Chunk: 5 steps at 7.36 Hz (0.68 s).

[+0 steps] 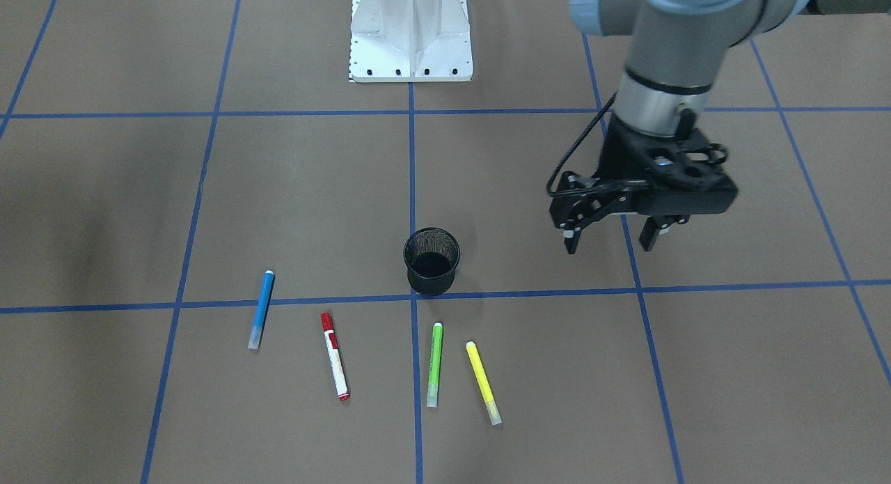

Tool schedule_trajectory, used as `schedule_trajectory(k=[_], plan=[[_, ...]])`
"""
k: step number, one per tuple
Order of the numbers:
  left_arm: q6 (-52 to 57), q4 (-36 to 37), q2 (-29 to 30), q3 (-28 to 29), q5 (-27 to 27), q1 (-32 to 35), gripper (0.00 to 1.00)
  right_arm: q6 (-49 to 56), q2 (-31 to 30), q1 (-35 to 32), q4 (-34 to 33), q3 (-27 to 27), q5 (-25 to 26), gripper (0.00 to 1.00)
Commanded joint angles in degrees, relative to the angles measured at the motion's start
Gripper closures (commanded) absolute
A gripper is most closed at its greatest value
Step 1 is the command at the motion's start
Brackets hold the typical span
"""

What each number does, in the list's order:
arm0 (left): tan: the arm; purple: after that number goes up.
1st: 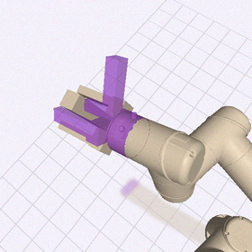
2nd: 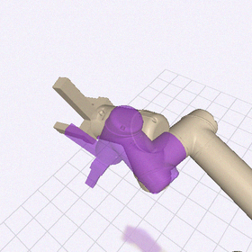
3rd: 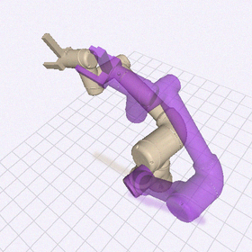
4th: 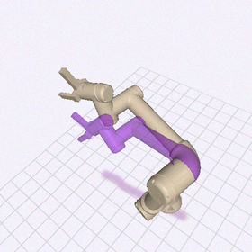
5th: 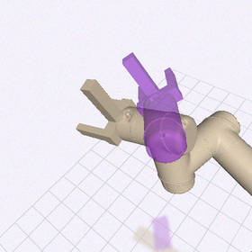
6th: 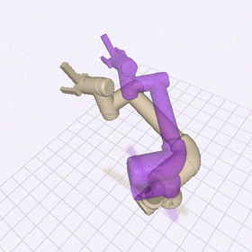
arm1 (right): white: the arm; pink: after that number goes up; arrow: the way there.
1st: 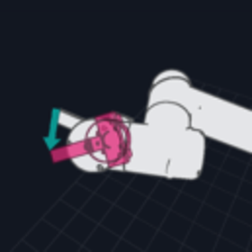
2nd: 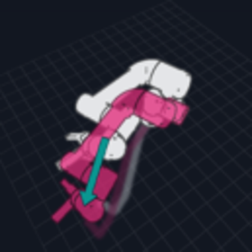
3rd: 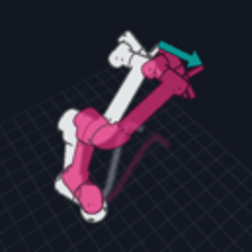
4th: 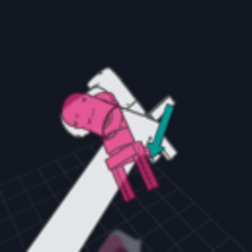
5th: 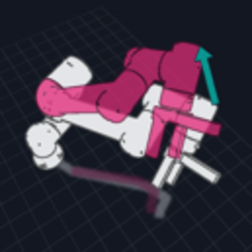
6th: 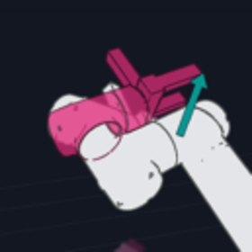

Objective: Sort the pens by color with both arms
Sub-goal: 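Lift the yellow highlighter out and lay it beside the green highlighter with the left gripper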

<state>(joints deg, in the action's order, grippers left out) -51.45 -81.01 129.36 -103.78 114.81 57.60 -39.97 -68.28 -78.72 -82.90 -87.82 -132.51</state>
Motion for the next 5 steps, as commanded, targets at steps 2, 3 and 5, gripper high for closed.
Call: schedule_trajectory(k=[2, 3, 5], plan=[[22.8, 11.3, -6.9, -0.3, 15.0, 13.6, 0.00, 20.9, -23.2, -8.0, -0.3, -11.2, -1.1, 0.00], [26.6, 11.6, -7.1, 2.8, 15.3, 15.7, 0.00, 25.4, -25.7, -10.2, -1.6, -10.0, -1.0, 0.00], [39.3, 11.3, -8.2, 12.1, 15.6, 20.0, 0.00, 37.5, -25.4, -12.9, -10.4, -8.0, -1.0, 0.00]])
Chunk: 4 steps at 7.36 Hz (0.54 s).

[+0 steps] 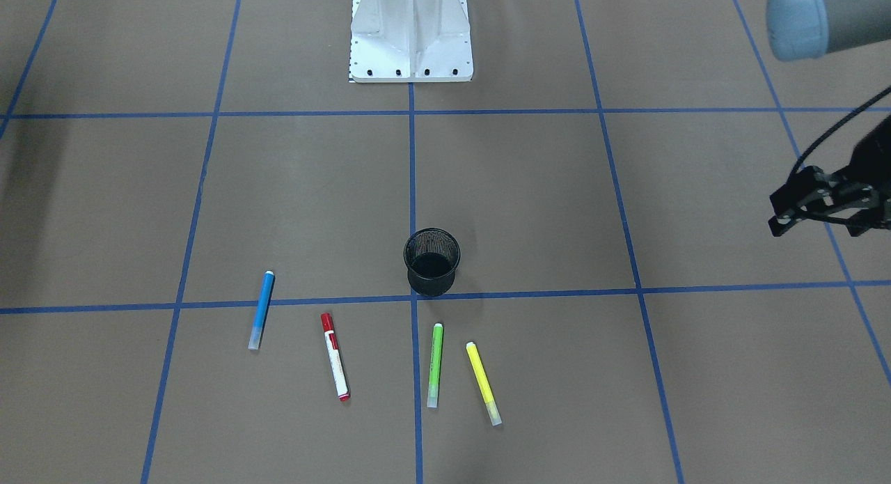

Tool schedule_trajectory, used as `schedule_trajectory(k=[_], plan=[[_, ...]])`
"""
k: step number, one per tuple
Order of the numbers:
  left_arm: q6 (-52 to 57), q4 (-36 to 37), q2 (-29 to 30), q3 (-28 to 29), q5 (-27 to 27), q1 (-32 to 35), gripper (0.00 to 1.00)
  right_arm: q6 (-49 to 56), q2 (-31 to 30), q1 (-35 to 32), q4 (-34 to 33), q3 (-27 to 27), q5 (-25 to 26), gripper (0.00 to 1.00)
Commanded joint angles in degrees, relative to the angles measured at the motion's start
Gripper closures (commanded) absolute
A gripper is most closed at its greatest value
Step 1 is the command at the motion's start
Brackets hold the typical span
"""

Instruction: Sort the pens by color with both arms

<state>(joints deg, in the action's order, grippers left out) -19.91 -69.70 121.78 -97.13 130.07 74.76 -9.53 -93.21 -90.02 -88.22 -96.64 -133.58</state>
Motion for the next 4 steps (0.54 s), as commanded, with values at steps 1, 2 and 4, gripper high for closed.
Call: schedule_trajectory(k=[1, 2, 4], plan=[[14.8, -0.3, -0.8, 10.7, 0.4, 6.5, 0.00, 7.1, -0.5, -1.9, -6.7, 0.7, 0.4, 0.00], [20.6, -1.2, -0.8, 15.6, 0.4, 8.1, 0.00, 7.0, 0.1, -2.0, -7.7, 0.7, 0.4, 0.00], [23.2, -8.9, -4.1, 22.1, 0.4, 10.7, 0.00, 7.1, 3.6, -2.0, -15.3, -0.2, 0.5, 0.00]])
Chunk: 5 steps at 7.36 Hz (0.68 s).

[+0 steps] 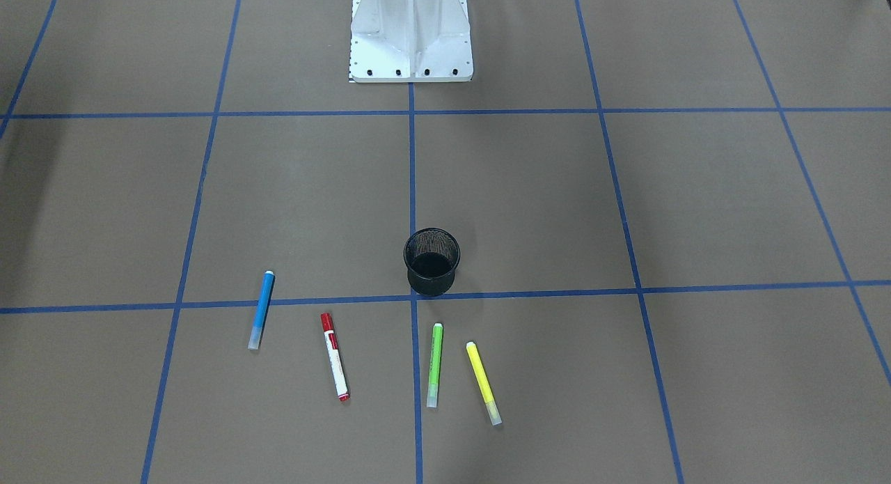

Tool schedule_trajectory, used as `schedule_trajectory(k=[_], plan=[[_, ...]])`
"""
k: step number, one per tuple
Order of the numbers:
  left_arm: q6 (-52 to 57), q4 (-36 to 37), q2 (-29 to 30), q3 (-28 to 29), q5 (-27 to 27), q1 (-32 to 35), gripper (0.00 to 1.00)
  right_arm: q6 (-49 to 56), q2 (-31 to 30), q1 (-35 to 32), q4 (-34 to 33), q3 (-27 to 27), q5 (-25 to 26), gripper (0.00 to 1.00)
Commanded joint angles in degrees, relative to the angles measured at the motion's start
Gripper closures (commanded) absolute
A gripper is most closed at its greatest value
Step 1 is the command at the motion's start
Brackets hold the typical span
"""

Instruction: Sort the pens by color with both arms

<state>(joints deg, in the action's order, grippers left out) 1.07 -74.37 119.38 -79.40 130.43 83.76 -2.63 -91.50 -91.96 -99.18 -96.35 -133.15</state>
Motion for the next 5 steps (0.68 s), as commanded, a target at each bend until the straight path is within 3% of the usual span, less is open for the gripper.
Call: schedule_trajectory(k=[1, 3, 5], plan=[[4.4, -6.2, -2.7, 6.8, 0.0, 2.2, 0.00, 0.1, 2.1, 0.0, -4.5, -0.8, 0.1, 0.00], [9.4, -6.4, -3.1, 11.1, -0.1, 4.5, 0.00, 0.2, 2.1, 0.0, -4.6, -0.9, 0.1, 0.00], [12.4, -9.2, -7.1, 11.5, -0.1, 6.1, 0.00, 0.2, 2.1, -0.1, -4.6, -0.9, 0.1, 0.00]])
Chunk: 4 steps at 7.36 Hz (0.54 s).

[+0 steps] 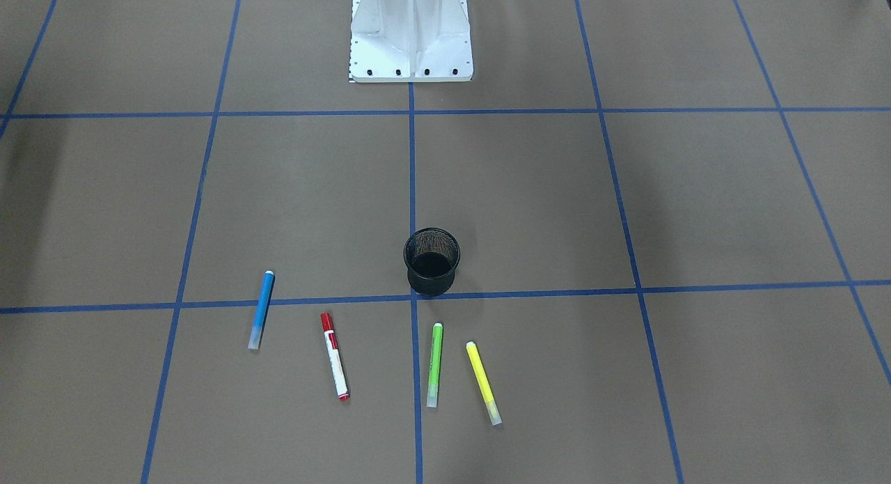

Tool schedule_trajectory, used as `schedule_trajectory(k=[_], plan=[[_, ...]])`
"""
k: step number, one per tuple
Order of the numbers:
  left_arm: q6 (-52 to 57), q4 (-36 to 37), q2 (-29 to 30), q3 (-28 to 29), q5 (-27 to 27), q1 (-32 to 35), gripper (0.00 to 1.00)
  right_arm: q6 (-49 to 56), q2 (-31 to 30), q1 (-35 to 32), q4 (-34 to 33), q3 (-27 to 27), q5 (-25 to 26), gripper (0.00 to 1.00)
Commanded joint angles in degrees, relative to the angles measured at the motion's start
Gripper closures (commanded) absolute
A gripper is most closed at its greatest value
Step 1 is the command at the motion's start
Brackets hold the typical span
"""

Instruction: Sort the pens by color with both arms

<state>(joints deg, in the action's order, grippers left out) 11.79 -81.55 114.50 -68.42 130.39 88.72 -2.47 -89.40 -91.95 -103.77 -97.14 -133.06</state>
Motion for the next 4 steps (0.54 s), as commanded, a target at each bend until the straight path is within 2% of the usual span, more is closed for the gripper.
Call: schedule_trajectory(k=[1, 4], plan=[[1.7, -2.6, -3.0, 0.5, 0.0, 1.2, 0.00, 0.0, 0.0, 0.0, 0.1, -0.1, 0.0, 0.00], [1.7, -2.6, -3.1, 0.2, 0.0, 1.2, 0.00, 0.0, -0.2, 0.0, 0.1, 0.0, 0.0, 0.00]])
